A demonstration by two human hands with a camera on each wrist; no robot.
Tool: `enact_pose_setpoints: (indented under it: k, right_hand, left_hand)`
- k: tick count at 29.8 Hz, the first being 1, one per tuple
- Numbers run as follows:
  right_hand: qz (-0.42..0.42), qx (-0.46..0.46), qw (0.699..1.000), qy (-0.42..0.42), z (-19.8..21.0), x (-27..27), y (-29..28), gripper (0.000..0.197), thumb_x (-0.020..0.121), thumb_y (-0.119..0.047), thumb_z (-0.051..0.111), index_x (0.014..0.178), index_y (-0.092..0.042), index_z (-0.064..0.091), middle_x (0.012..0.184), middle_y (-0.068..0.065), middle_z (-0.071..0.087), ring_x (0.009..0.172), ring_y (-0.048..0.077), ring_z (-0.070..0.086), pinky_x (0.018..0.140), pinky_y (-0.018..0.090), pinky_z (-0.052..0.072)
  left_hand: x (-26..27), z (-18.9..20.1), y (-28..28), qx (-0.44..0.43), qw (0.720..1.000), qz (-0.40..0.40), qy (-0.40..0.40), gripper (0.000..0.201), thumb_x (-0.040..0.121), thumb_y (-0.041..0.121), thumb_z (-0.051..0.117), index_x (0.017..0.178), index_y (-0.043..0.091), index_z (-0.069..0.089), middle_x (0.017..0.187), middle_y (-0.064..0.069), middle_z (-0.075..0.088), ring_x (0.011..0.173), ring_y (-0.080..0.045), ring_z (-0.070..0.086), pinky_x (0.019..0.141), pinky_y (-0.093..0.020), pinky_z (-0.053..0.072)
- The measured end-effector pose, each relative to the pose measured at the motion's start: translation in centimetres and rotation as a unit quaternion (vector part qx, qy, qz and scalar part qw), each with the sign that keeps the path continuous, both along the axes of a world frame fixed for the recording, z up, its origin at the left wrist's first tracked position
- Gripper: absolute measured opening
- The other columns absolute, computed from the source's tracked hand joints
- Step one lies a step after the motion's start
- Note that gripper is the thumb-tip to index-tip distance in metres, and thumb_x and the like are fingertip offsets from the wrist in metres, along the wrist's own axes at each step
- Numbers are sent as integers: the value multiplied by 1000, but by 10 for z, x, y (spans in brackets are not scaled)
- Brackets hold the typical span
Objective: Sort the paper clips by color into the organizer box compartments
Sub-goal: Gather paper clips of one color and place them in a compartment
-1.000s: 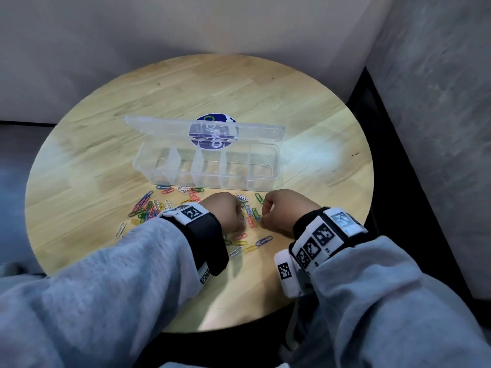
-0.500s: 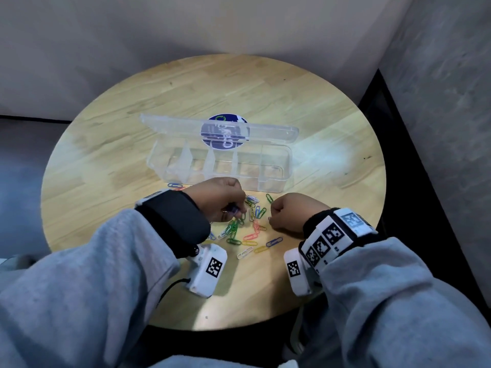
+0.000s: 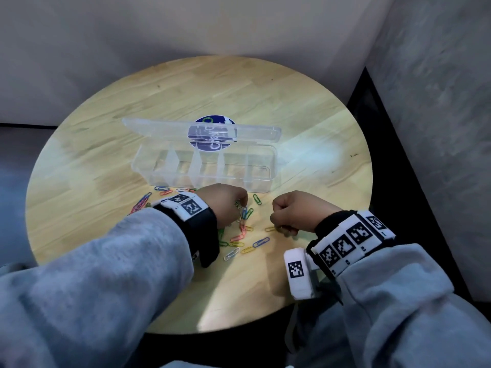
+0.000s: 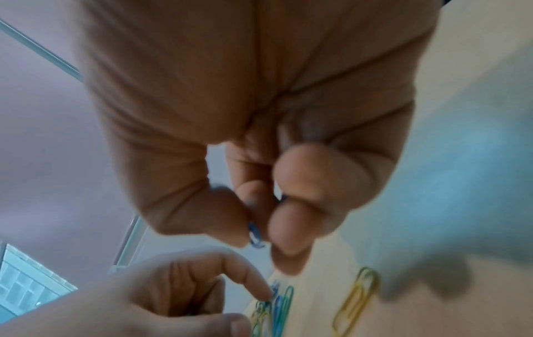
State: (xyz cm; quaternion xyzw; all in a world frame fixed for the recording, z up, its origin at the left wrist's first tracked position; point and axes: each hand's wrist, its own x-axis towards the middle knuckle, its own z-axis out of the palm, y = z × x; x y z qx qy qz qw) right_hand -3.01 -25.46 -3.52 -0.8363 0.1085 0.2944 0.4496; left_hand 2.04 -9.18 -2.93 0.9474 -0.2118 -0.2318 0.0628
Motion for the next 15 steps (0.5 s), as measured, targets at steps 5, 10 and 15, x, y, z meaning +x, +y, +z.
enact_pose_setpoints:
  k: [5,10,15]
  right_hand:
    - [13,20,999,-21,1,-5,-2,27,79,-4,58,58,-14,43,56,4,57,43,10,50,55,24,42]
    - [-15,71,997,-19,-1,-3,4,31,84,-1,48,58,-14,39,61,4,56,50,14,49,47,22,40]
    - [-13,92,996,-14,-3,0,11,33,89,-5,47,57,-14,42,60,3,55,51,16,48,45,23,38]
  left_hand:
    - [3,-7,-6,47,998,-38,-19,20,87,24,53,106,24,60,113,0,62,98,-20,54,68,-23,32]
    - [5,-8,-1,39,999,-6,2,12,81,21,58,92,24,60,82,7,53,82,-16,49,52,-19,30]
    - [4,-8,6,-2,1000,19,6,17,81,25,60,97,26,55,71,9,43,80,-18,48,60,-24,33]
